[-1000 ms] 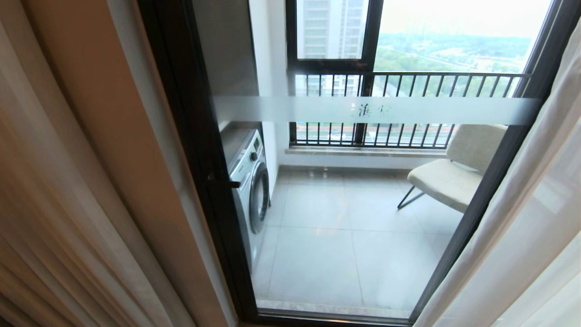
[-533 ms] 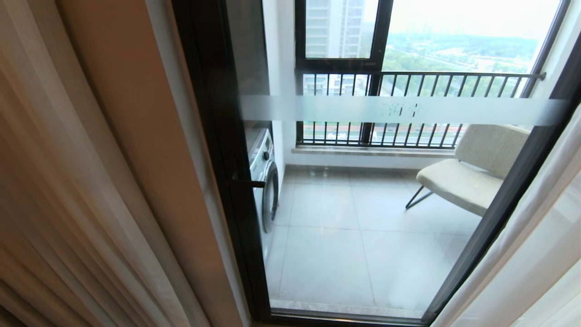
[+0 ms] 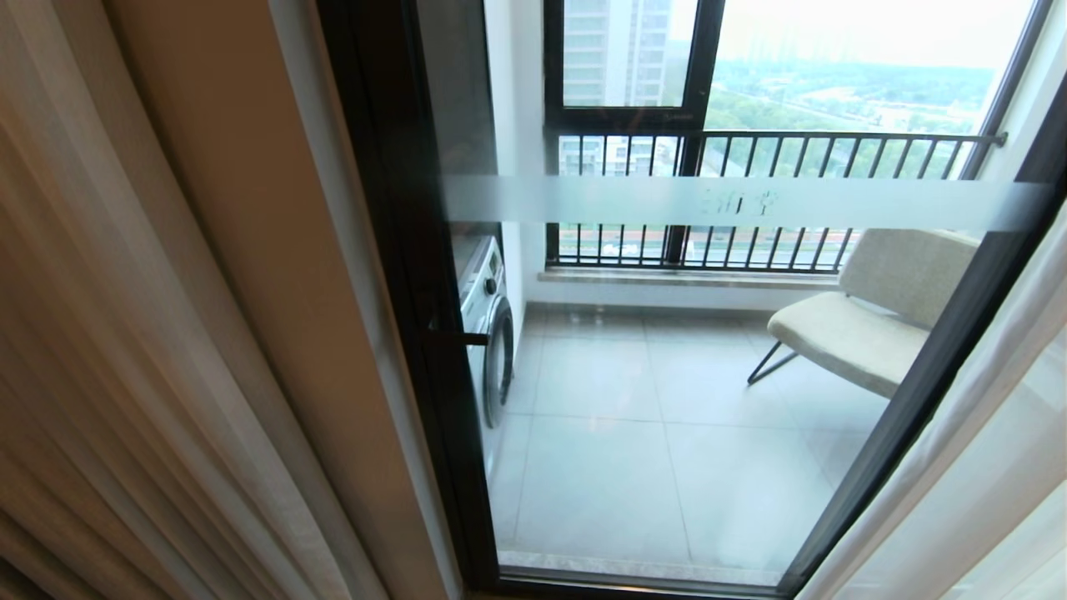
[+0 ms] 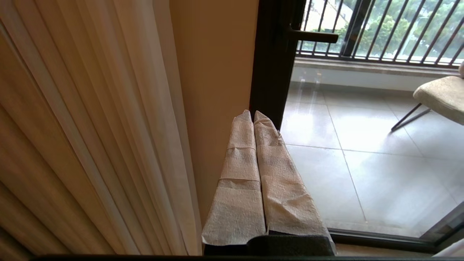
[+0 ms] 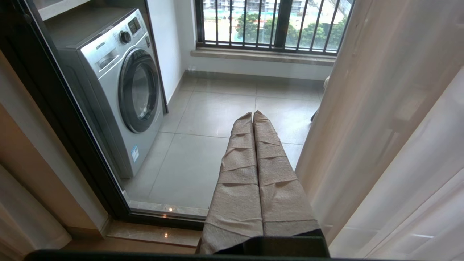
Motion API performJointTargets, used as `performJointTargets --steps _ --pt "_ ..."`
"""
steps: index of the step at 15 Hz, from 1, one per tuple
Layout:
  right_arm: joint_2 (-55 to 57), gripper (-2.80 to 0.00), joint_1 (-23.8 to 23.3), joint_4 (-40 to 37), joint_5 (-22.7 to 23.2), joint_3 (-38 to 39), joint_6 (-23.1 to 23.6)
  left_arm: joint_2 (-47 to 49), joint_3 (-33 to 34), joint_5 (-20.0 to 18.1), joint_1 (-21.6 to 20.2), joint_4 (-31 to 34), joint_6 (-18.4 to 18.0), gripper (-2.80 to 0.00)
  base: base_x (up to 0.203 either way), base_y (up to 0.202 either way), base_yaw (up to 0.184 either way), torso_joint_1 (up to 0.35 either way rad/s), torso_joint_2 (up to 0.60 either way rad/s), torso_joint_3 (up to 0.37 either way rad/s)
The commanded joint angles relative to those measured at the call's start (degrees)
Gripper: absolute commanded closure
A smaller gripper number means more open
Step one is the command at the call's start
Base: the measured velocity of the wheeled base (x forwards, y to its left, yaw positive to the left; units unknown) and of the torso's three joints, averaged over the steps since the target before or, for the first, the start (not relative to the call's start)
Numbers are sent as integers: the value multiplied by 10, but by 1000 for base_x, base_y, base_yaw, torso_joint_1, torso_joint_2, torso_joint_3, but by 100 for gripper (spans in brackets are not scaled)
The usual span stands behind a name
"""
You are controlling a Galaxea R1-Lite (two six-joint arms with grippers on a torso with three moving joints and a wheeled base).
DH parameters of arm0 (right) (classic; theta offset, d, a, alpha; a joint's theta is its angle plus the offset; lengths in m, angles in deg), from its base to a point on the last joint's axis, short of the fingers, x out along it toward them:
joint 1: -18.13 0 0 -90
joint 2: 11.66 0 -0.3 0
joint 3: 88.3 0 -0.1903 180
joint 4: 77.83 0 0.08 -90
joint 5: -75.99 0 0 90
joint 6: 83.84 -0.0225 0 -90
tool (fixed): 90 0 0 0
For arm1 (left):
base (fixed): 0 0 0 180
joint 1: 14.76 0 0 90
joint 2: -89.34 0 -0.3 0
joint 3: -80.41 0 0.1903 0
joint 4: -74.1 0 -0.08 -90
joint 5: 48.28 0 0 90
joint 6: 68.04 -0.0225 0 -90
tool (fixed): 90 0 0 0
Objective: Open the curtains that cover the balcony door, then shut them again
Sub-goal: Close the inner curtains on both sides
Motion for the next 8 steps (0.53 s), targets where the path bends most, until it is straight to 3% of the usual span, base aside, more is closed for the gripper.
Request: performJointTargets --steps 1,8 --pt "0 0 1 0 1 0 0 0 0 0 -1 -1 1 0 0 0 0 0 0 0" --pt "0 0 1 0 0 0 0 0 -13 -9 -1 -1 -9 0 0 0 0 0 0 0"
